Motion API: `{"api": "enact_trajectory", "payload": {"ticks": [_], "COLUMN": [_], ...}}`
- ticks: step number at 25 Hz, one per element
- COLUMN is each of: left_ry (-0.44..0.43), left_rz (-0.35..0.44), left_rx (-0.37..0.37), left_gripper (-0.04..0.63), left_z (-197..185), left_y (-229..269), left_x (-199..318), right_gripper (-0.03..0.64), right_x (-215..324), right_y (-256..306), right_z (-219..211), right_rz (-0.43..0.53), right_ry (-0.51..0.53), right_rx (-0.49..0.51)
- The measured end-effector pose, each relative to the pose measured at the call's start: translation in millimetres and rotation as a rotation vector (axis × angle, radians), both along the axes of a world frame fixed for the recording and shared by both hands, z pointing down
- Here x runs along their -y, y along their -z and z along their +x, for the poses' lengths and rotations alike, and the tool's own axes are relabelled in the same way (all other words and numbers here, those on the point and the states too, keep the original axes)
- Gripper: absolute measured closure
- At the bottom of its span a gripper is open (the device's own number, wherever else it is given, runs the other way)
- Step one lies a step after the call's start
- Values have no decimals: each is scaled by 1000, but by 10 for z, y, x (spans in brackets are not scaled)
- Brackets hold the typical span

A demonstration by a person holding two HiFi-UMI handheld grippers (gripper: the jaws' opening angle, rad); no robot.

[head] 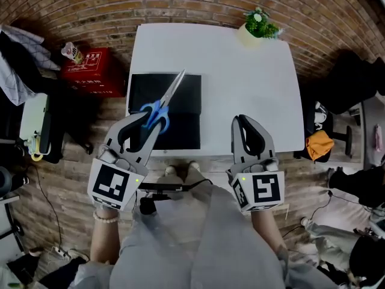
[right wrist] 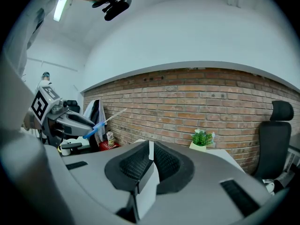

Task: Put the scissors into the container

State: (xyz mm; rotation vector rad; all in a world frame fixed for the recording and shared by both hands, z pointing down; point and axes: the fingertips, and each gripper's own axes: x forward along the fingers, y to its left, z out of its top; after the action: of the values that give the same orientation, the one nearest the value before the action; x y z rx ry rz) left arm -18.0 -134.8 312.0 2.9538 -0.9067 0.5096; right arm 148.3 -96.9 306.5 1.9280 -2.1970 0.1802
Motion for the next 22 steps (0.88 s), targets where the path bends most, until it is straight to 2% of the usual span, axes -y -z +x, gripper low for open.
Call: {"api": "enact_trajectory", "payload": {"ticks": [10, 13, 19, 22], "left_ry": [-165, -213, -368, -403], "left_rz": [-84, -98, -121, -143], "left_rx": [152, 219, 359, 430], "left_gripper": [498, 499, 499, 499], "left_z": [168, 162, 156, 108], "left_y": [-790, -1045, -1476, -1684], "left_x": [-61, -89, -202, -209], "right_gripper": [558, 558, 558, 558], "right_x": [-149, -188, -238, -269], "right_y": [-103, -145, -215, -244], "right_z": [244, 293, 364, 403], "right_rz": [-25, -33, -49, -58], "right_ry": [-75, -90, -111, -132], "right_rx": [13, 17, 26, 35]}}
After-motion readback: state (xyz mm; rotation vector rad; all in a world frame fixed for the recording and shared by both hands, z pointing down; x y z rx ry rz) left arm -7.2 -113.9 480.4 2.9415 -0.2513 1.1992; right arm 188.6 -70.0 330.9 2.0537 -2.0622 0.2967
